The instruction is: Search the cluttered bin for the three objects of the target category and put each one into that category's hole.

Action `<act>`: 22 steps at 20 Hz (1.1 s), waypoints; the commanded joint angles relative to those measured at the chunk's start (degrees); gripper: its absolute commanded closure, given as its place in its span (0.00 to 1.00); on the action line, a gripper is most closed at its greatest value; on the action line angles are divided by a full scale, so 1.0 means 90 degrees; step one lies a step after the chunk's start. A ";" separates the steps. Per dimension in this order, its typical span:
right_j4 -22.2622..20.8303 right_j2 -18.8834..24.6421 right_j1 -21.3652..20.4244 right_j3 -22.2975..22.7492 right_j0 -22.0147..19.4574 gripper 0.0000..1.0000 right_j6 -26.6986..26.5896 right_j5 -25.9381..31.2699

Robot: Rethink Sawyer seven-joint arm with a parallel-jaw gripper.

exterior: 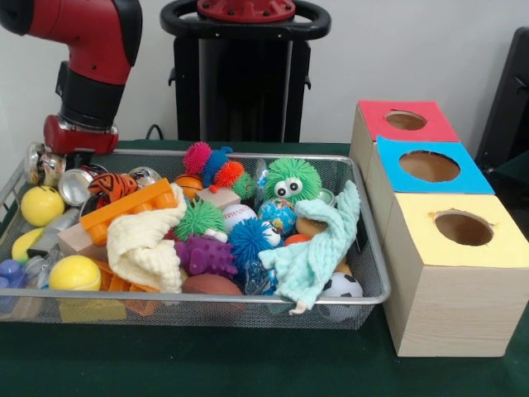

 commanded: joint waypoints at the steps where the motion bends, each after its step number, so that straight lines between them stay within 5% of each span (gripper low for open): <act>1: 0.0161 0.0635 0.0089 -0.0402 -0.0367 1.00 -0.0330 0.0876; 4: 0.0260 0.0986 -0.0143 -0.0146 -0.0697 1.00 -0.0601 0.0979; 10: 0.0997 0.2428 -0.0883 0.0901 -0.1860 1.00 -0.1625 0.1827; 22: 0.1125 0.2518 -0.1663 0.1606 -0.1654 1.00 -0.1102 0.2174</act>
